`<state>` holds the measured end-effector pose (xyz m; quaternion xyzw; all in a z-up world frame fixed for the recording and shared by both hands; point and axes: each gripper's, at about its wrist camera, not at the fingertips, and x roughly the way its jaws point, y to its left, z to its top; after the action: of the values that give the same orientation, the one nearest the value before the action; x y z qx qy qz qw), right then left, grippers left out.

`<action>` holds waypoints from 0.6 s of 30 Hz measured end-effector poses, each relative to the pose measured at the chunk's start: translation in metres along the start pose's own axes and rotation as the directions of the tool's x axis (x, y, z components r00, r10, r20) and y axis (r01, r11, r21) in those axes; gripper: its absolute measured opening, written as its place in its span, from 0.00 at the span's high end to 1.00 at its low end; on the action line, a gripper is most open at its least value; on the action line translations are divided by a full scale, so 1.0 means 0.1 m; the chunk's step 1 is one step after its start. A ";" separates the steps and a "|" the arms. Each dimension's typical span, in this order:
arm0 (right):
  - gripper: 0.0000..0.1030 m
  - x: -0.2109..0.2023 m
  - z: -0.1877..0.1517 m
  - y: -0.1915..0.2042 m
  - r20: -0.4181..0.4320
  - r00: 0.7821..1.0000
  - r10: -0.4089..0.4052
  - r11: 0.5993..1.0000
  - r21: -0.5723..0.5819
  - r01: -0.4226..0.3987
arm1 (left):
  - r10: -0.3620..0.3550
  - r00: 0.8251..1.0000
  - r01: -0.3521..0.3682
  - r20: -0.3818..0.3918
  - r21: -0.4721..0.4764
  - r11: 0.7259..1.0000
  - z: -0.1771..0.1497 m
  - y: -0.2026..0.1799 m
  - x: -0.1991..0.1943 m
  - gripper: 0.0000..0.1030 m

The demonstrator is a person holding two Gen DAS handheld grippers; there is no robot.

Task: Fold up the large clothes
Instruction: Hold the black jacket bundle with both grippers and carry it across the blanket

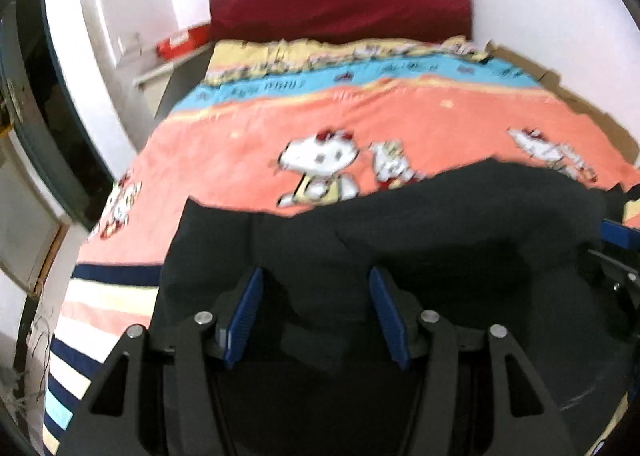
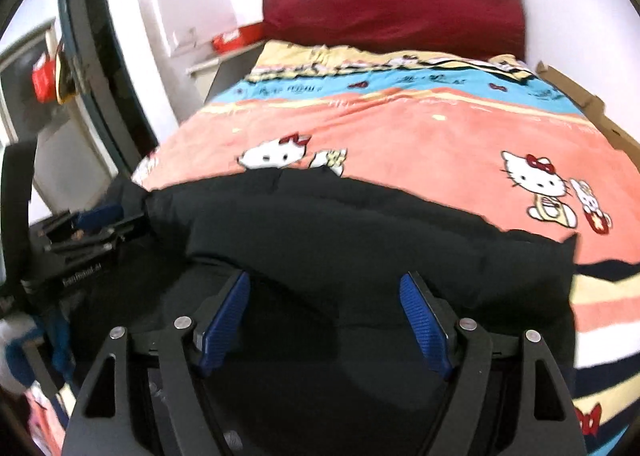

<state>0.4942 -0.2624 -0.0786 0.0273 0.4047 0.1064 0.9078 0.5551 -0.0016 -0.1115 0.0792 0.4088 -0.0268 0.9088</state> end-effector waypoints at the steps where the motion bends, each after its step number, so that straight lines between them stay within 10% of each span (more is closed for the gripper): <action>1: 0.19 0.12 -0.02 0.03 -0.018 1.000 -0.016 1.000 -0.024 0.015 | 0.005 1.000 -0.005 -0.011 0.002 1.000 -0.03 0.02 0.06 0.45; 18: 0.11 0.06 -0.21 -0.85 -0.060 0.994 -0.094 0.987 0.123 0.101 | -0.059 0.996 0.045 -0.073 -0.174 0.984 -0.37 0.72 0.09 0.38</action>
<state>0.4976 -0.3449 -0.1086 0.0616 0.4359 0.0367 0.8971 0.5415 0.0756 -0.1336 -0.0093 0.4464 -0.0120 0.8947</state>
